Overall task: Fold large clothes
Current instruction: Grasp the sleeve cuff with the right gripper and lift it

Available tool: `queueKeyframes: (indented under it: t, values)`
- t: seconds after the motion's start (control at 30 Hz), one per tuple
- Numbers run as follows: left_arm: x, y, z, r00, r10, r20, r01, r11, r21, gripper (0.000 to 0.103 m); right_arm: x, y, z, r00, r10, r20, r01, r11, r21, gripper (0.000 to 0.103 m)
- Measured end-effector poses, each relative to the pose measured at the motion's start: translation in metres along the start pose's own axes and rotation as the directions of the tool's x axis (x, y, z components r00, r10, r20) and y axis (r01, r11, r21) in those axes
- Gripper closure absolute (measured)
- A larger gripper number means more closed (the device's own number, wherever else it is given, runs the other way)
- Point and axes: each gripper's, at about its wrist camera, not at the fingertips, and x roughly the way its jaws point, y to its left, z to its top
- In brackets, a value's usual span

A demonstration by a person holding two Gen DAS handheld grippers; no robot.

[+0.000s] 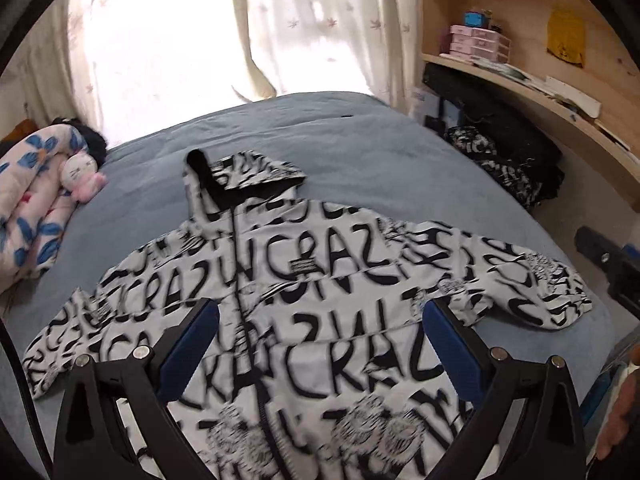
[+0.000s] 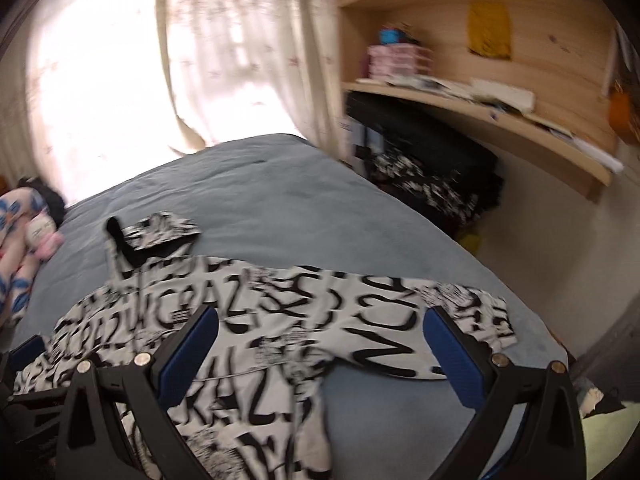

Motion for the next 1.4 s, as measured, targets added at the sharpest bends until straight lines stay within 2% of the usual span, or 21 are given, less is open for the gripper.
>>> queueKeyframes:
  t: [0.13, 0.23, 0.4, 0.53, 0.57, 0.63, 0.67, 0.83, 0.9, 0.93, 0.97, 1.03, 1.13, 1.2, 1.27, 1.37, 1.4]
  values:
    - [0.022, -0.025, 0.003, 1.000, 0.007, 0.013, -0.007, 0.999, 0.039, 0.003, 0.040, -0.040, -0.008, 0.994, -0.049, -0.098, 0.059, 0.993, 0.100, 0.008]
    - [0.038, -0.040, 0.002, 1.000, -0.016, 0.019, 0.015, 0.999, 0.048, 0.003, 0.065, -0.067, -0.020, 0.986, -0.047, -0.159, 0.076, 0.980, 0.183, 0.013]
    - [0.074, -0.061, 0.002, 0.999, -0.012, -0.034, 0.013, 1.000, 0.026, 0.002, 0.108, -0.116, -0.051, 0.960, -0.049, -0.275, 0.147, 0.927, 0.346, 0.017]
    - [0.107, -0.085, -0.004, 0.997, -0.007, -0.072, 0.012, 0.997, 0.073, 0.003, 0.140, -0.152, -0.080, 0.931, 0.010, -0.364, 0.193, 0.834, 0.517, 0.027]
    - [0.113, -0.089, -0.007, 0.997, -0.005, -0.079, 0.011, 0.997, 0.082, 0.003, 0.148, -0.161, -0.090, 0.924, 0.030, -0.381, 0.207, 0.799, 0.565, 0.028]
    - [0.127, -0.099, -0.011, 0.995, 0.004, -0.099, 0.006, 0.995, 0.103, 0.003, 0.156, -0.171, -0.102, 0.917, 0.054, -0.394, 0.220, 0.757, 0.616, 0.029]
    - [0.132, -0.102, -0.013, 0.994, 0.005, -0.106, 0.006, 0.994, 0.106, 0.003, 0.160, -0.176, -0.107, 0.919, 0.068, -0.388, 0.218, 0.732, 0.645, 0.030]
    - [0.153, -0.106, -0.020, 0.987, -0.013, -0.159, 0.026, 0.996, 0.083, 0.003, 0.167, -0.188, -0.110, 0.928, 0.062, -0.366, 0.235, 0.666, 0.708, 0.032]
    - [0.157, -0.103, -0.021, 0.985, -0.020, -0.173, 0.033, 0.997, 0.072, 0.003, 0.172, -0.192, -0.105, 0.932, 0.018, -0.362, 0.257, 0.672, 0.695, 0.052]
    - [0.158, -0.100, -0.022, 0.984, -0.022, -0.176, 0.034, 0.997, 0.067, 0.003, 0.177, -0.194, -0.103, 0.929, 0.008, -0.371, 0.267, 0.680, 0.683, 0.075]
    - [0.158, -0.098, -0.023, 0.984, -0.021, -0.176, 0.033, 0.997, 0.065, 0.003, 0.182, -0.195, -0.103, 0.930, 0.030, -0.366, 0.249, 0.683, 0.687, 0.088]
    - [0.155, -0.092, -0.024, 0.985, -0.017, -0.173, 0.027, 0.998, 0.054, 0.003, 0.181, -0.199, -0.100, 0.936, 0.042, -0.350, 0.229, 0.683, 0.693, 0.095]
    - [0.148, -0.078, -0.025, 0.985, -0.018, -0.170, 0.023, 0.999, 0.023, 0.003, 0.160, -0.188, -0.086, 0.964, -0.009, -0.265, 0.190, 0.718, 0.670, 0.098]
    - [0.142, -0.068, -0.027, 0.985, -0.029, -0.168, 0.029, 1.000, -0.003, 0.003, 0.141, -0.174, -0.071, 0.985, -0.021, -0.171, 0.126, 0.767, 0.629, 0.098]
    - [0.134, -0.056, -0.029, 0.986, -0.029, -0.162, 0.026, 0.999, -0.025, 0.003, 0.119, -0.146, -0.049, 0.997, -0.008, -0.071, 0.045, 0.843, 0.536, 0.099]
    - [0.121, -0.036, -0.034, 0.989, -0.009, -0.145, 0.002, 0.999, -0.049, 0.003, 0.094, -0.089, -0.023, 0.997, 0.068, 0.028, -0.074, 0.935, 0.346, 0.099]
    - [0.116, -0.027, -0.036, 0.990, 0.001, -0.140, -0.010, 0.998, -0.059, 0.003, 0.088, -0.073, -0.019, 0.995, 0.090, 0.046, -0.099, 0.952, 0.290, 0.099]
